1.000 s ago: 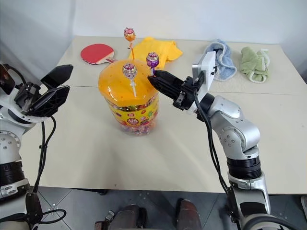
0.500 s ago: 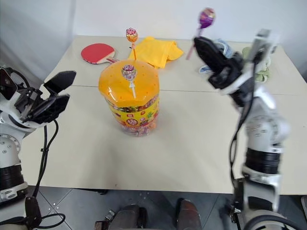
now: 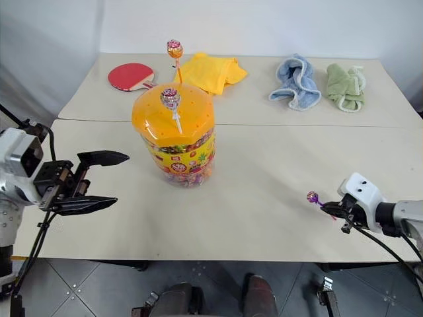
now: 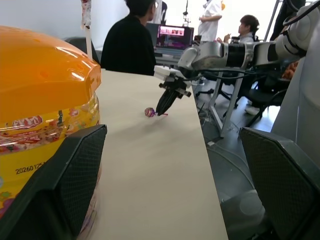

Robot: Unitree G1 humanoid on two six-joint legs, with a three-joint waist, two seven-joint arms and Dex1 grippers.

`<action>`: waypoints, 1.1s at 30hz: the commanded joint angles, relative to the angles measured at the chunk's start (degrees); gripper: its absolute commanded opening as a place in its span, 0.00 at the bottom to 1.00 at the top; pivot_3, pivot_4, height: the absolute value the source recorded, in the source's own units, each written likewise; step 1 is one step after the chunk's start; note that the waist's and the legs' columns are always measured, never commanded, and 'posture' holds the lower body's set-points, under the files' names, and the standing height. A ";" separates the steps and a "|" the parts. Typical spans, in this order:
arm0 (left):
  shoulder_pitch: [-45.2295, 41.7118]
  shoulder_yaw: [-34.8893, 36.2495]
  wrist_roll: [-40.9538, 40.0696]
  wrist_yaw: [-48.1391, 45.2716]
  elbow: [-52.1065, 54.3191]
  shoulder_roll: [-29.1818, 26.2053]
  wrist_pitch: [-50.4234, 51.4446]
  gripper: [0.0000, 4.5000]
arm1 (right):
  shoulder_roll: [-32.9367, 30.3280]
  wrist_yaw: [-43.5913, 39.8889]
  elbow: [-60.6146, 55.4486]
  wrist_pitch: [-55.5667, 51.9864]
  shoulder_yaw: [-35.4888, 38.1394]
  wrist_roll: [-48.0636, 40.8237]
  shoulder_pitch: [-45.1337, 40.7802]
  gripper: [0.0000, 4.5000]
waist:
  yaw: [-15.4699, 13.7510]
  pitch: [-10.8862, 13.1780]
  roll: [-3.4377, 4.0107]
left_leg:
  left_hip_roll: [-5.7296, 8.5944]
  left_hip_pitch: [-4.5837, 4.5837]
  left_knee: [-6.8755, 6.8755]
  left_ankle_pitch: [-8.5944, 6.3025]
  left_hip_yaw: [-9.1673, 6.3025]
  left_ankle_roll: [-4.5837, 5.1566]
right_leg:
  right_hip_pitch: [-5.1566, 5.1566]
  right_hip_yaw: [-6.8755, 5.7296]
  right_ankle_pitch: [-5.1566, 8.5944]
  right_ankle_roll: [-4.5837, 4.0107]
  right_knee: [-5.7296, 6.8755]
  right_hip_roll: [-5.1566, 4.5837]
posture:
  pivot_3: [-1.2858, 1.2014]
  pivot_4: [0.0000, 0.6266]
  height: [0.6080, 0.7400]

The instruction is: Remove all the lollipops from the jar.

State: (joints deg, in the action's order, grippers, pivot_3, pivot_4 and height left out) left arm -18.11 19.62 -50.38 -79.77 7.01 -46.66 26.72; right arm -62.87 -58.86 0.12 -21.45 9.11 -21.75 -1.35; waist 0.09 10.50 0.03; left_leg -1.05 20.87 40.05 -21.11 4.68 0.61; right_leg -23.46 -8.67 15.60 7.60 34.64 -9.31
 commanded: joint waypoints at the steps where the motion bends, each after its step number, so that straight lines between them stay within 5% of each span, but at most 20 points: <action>1: -1.21 0.89 -0.60 0.65 1.17 -0.06 -0.46 1.00 | 0.83 -1.75 0.54 0.67 2.39 -0.70 -0.73 0.14 | -0.09 0.00 0.00 | 0.00 0.02 0.00 -0.01 -0.04 -0.01 | 0.00 -0.03 0.00 0.00 0.00 0.00 | 0.52 0.24 1.00; 7: -2.25 7.21 -9.39 10.12 0.96 3.11 5.28 1.00 | 8.36 -8.41 -2.59 6.89 9.90 -12.82 -9.13 0.58 | -0.23 0.00 0.00 | 0.01 0.12 0.04 -0.01 -0.14 0.00 | 0.00 -0.09 -0.03 0.06 -0.09 0.00 | 0.52 0.24 1.00; 12: -2.45 11.80 -11.83 15.99 -1.46 5.43 5.53 1.00 | 18.05 -0.70 -12.96 -2.44 3.86 -21.96 -24.41 0.58 | 0.26 0.02 0.03 | -0.06 -0.03 0.01 -0.02 -0.53 -0.03 | 0.00 -0.06 -0.03 0.06 0.09 0.01 | 0.52 0.24 1.00; 18: -1.75 12.00 -11.31 16.00 -1.88 5.66 5.45 1.00 | 30.10 6.48 -15.28 -6.54 -4.59 -22.14 -37.15 0.58 | -0.35 0.02 0.02 | 0.05 0.22 0.13 -0.06 -0.66 -0.08 | 0.00 -0.32 -0.04 0.06 0.22 0.00 | 0.52 0.24 1.00; 28: -1.98 9.81 -9.18 15.27 -2.05 7.02 3.62 1.00 | 37.63 9.07 -14.22 -9.92 -14.22 -17.27 -44.27 0.58 | 0.21 0.01 0.02 | 0.10 0.28 0.07 -0.05 -0.78 -0.08 | 0.00 -0.38 -0.04 0.06 0.24 0.01 | 0.52 0.24 1.00; 33: -2.30 9.48 -9.29 15.43 -1.96 7.52 3.33 1.00 | 39.40 9.19 -13.96 -10.42 -14.59 -16.64 -45.74 0.32 | 0.48 0.00 0.01 | 0.08 0.25 0.08 -0.04 -0.76 -0.10 | -0.01 -0.38 -0.03 0.06 0.26 0.02 | 0.52 0.24 1.00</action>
State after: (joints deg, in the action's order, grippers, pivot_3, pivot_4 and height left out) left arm -19.79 28.49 -59.61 -63.99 3.83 -39.07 31.09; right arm -23.77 -49.65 -13.00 -31.76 -6.11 -38.35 -45.71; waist 0.57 10.50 0.03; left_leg -0.97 21.12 40.13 -21.15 3.92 0.51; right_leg -23.47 -9.04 15.56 7.65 34.91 -9.30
